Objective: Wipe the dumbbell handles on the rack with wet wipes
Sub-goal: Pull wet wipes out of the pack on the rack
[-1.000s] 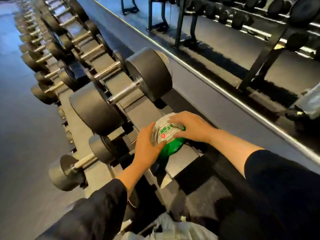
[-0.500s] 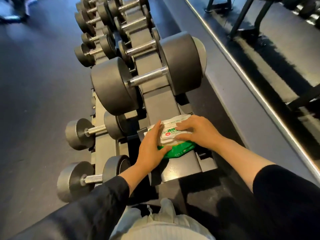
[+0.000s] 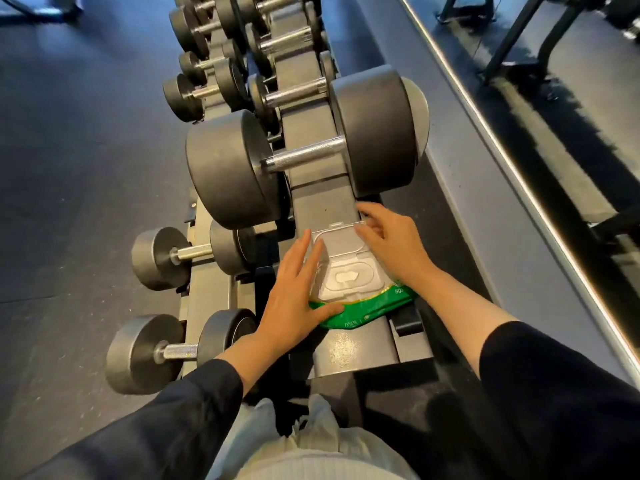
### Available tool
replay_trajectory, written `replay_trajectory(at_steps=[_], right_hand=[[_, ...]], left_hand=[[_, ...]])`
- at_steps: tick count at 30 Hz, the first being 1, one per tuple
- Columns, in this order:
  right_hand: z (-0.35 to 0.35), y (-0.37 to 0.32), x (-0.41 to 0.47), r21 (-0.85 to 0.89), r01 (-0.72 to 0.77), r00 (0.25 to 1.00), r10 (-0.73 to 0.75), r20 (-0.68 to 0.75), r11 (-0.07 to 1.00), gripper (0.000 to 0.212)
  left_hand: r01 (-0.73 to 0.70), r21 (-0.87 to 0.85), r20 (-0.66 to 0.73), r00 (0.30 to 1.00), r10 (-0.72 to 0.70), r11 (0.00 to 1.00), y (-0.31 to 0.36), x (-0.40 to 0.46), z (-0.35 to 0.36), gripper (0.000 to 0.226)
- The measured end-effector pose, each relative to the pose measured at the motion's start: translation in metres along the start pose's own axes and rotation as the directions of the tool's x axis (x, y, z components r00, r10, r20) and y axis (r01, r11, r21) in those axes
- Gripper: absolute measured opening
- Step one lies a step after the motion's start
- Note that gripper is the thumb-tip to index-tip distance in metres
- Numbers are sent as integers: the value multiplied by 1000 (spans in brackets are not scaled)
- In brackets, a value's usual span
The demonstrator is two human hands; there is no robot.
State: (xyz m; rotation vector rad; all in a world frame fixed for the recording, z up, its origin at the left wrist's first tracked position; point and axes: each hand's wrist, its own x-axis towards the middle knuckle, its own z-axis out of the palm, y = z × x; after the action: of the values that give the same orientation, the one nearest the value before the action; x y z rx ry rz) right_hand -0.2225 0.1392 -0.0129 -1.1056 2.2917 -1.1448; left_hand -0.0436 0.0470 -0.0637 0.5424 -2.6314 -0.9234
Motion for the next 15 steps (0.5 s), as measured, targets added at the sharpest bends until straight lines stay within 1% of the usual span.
replay_trajectory(at_steps=[1,2,3,4,5,6,8,9,11,13,15], right_hand=[[-1,1,-1,-1,13,999,-13,-47,1000,38],[-2,-1,-3,-48,40,993,-45,-107,998,41],[-1,-1,-8,-104,82,983,-97,-154,991,36],[0,-2,-15,-173,116,976,-145,-164,978,27],[2,-1,-22,-233,148,973,-184,-142,961,17],[6,0,-30,-270,146,980,-176,-93,952,10],[16,-1,-47,-318,109,992,-125,-29,942,4],[19,-2,-53,-337,86,994,-104,-35,938,3],[25,-8,-59,-390,6,995,-45,-90,921,4],[31,-18,-60,-474,-80,991,18,-134,877,10],[38,-29,-59,-554,-147,985,67,-162,820,15]], left_hand=[[14,-10,20,1000,-14,1000,-1,2,-2,106],[25,-28,37,999,-24,999,-1,5,-4,106],[40,-50,53,998,-37,998,0,7,-6,104],[55,-71,63,997,-50,996,0,9,-8,99],[65,-78,71,996,-60,995,-1,12,-9,92],[68,-63,76,995,-63,996,-2,15,-10,83],[42,-11,73,996,-41,999,-5,20,-10,74],[19,7,70,997,-19,1000,-7,21,-10,73],[-45,45,66,997,42,998,-10,23,-8,72],[-125,90,81,990,118,988,-12,26,-7,71],[-179,83,117,979,169,980,-15,30,-8,70]])
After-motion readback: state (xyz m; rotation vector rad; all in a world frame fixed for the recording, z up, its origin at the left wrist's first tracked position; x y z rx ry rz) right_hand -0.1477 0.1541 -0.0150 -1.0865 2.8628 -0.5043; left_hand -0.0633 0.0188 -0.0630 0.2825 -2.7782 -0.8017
